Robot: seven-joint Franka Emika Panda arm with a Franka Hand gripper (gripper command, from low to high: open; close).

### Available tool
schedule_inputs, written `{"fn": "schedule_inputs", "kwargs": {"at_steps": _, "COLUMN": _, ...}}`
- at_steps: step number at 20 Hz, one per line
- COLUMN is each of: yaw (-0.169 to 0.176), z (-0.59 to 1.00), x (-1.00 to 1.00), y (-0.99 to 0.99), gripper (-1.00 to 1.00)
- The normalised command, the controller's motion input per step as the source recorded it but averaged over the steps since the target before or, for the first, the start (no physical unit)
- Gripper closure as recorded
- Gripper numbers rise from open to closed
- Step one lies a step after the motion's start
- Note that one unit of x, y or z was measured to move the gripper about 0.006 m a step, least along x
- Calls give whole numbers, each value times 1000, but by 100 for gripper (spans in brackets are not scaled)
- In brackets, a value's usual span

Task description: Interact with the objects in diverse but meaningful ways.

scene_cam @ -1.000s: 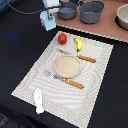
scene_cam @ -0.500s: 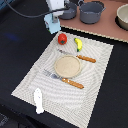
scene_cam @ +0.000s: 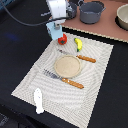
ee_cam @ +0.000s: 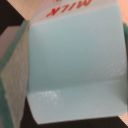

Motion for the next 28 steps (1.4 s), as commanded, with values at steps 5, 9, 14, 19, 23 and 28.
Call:
{"fn": "schedule_inputs", "kwargs": {"at_steps": 5, "yaw": 0, "z": -6, "x": 332, "y": -611, "gripper": 100}}
{"fn": "schedule_inputs", "kwargs": {"at_steps": 9, "yaw": 0, "z": -83, "x": 190, "y": -457, "gripper": 100}}
{"fn": "schedule_inputs", "kwargs": {"at_steps": 14, "yaw": 0, "z": -61, "x": 170, "y": -210, "gripper": 100}}
{"fn": "schedule_inputs", "kwargs": {"at_steps": 19, "yaw": 7, "z": -38, "x": 143, "y": 0, "gripper": 100}}
{"fn": "schedule_inputs", "kwargs": {"at_steps": 23, "yaw": 9, "z": -183, "x": 148, "y": -36, "gripper": 100}}
{"fn": "schedule_inputs", "kwargs": {"at_steps": 28, "yaw": 7, "z": -299, "x": 146, "y": -147, "gripper": 100}}
